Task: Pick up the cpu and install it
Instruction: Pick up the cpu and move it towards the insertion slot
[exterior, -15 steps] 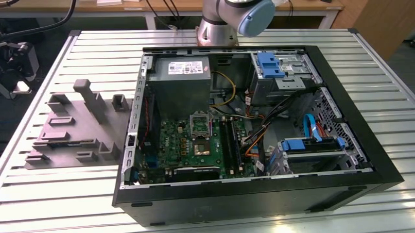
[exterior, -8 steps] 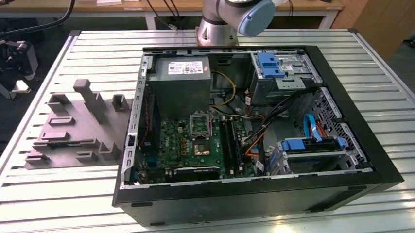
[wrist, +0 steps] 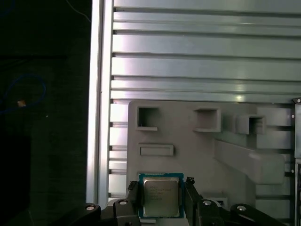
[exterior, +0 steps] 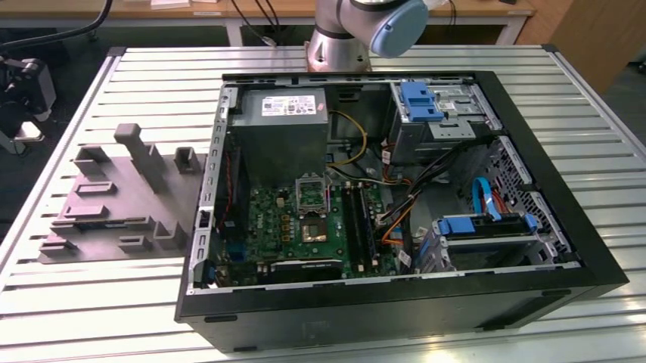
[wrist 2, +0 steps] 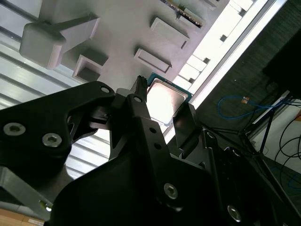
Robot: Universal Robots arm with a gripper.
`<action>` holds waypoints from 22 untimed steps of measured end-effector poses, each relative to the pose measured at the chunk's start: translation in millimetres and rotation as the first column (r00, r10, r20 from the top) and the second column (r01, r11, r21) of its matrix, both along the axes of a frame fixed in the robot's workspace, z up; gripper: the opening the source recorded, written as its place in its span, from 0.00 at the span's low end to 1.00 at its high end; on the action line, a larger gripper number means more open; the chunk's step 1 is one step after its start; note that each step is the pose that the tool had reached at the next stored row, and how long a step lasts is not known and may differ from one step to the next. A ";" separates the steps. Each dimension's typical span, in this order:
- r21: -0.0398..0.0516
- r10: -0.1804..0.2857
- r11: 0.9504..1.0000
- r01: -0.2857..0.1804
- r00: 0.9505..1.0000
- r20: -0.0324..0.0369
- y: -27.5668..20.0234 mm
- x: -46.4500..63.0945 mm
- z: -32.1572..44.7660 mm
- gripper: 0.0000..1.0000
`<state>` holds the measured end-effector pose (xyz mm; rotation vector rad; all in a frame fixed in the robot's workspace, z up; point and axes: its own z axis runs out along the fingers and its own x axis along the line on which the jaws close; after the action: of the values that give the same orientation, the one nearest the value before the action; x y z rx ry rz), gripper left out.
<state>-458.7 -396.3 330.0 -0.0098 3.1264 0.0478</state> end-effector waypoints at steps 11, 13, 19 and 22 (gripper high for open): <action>-0.019 0.000 1.000 0.000 1.000 0.000 0.1 0.0 10.3 0.47; -0.022 0.000 1.000 0.000 1.000 0.000 0.2 0.0 12.8 0.47; -0.032 0.000 0.999 0.000 1.000 0.000 0.5 0.0 21.3 0.47; -0.040 0.000 0.999 0.000 1.000 0.000 0.8 0.0 25.8 0.47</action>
<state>-458.7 -395.5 355.7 -0.0102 3.1270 -0.0140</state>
